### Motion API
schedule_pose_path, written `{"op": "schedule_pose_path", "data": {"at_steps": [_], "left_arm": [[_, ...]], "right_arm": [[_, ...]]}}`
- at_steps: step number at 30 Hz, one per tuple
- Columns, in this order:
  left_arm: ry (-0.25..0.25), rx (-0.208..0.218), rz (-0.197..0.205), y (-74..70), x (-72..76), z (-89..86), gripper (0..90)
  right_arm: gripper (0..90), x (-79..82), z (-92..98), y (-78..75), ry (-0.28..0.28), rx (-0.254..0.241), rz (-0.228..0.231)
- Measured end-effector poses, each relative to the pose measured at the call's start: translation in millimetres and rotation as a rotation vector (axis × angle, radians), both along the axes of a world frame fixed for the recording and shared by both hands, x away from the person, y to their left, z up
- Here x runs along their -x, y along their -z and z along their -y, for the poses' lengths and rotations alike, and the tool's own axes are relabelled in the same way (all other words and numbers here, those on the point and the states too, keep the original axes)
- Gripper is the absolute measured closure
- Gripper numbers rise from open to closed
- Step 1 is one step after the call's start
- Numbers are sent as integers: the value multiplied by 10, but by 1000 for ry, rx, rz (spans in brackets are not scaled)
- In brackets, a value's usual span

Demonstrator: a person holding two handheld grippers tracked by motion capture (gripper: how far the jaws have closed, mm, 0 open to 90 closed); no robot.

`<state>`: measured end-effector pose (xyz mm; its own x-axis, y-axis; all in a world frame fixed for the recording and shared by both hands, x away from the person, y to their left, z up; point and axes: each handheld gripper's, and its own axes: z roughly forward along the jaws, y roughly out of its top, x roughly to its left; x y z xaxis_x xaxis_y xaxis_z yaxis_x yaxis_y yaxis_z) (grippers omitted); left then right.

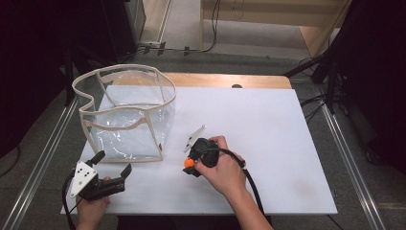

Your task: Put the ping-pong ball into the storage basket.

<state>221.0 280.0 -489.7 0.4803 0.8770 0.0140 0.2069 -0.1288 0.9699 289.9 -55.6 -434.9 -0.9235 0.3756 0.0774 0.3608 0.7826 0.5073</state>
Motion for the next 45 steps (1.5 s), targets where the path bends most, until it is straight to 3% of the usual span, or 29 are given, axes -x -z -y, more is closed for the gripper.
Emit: {"op": "schedule_pose_path", "data": {"at_steps": [45], "left_arm": [[-6, 0, -5, 1, -7, -2, 0]], "right_arm": [[479, -133, -20, -233, -20, -24, 11]]}}
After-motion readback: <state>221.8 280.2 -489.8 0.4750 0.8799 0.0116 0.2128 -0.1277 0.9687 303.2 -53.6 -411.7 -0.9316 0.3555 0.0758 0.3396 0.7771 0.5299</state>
